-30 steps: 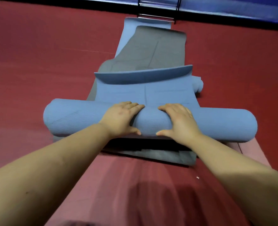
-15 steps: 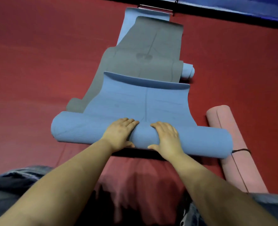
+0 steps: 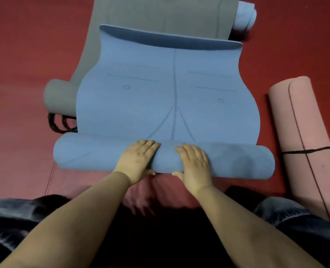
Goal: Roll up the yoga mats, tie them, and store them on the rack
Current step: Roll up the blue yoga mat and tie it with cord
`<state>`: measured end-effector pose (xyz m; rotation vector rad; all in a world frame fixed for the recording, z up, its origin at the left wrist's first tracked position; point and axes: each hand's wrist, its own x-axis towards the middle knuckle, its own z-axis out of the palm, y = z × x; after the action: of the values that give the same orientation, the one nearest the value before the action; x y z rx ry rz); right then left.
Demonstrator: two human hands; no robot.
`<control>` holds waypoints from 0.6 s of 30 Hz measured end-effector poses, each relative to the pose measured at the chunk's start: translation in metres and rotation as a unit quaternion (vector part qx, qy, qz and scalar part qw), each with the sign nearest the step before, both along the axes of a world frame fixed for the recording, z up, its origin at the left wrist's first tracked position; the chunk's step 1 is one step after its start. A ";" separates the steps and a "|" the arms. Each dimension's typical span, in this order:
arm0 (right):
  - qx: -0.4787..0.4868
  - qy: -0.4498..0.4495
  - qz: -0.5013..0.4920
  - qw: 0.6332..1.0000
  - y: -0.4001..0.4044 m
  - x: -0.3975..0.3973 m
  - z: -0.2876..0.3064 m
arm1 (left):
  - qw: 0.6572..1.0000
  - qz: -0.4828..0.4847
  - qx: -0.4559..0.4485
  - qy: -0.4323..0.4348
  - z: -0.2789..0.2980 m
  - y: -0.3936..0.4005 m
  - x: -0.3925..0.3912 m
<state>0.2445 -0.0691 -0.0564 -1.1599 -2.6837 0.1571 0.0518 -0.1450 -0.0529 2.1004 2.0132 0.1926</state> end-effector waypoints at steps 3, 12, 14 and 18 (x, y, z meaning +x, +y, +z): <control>0.010 0.010 0.010 1.000 -0.005 0.005 -0.013 | 1.000 0.000 0.011 -0.024 -0.015 0.002 -0.007; -0.064 0.056 -0.049 0.995 0.022 -0.018 -0.017 | 0.994 0.064 0.048 -0.081 -0.001 0.013 0.001; -0.087 0.066 -0.051 0.993 0.033 -0.023 -0.013 | 0.986 0.103 0.066 -0.115 -0.006 0.001 0.021; -0.061 0.080 -0.065 0.993 0.030 -0.027 -0.008 | 0.988 0.116 0.051 -0.085 -0.016 0.014 0.017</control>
<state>0.2178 -0.0389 -0.0645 -1.2932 -2.4808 0.3803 0.0684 -0.1314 -0.0685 1.8297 2.1792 0.5048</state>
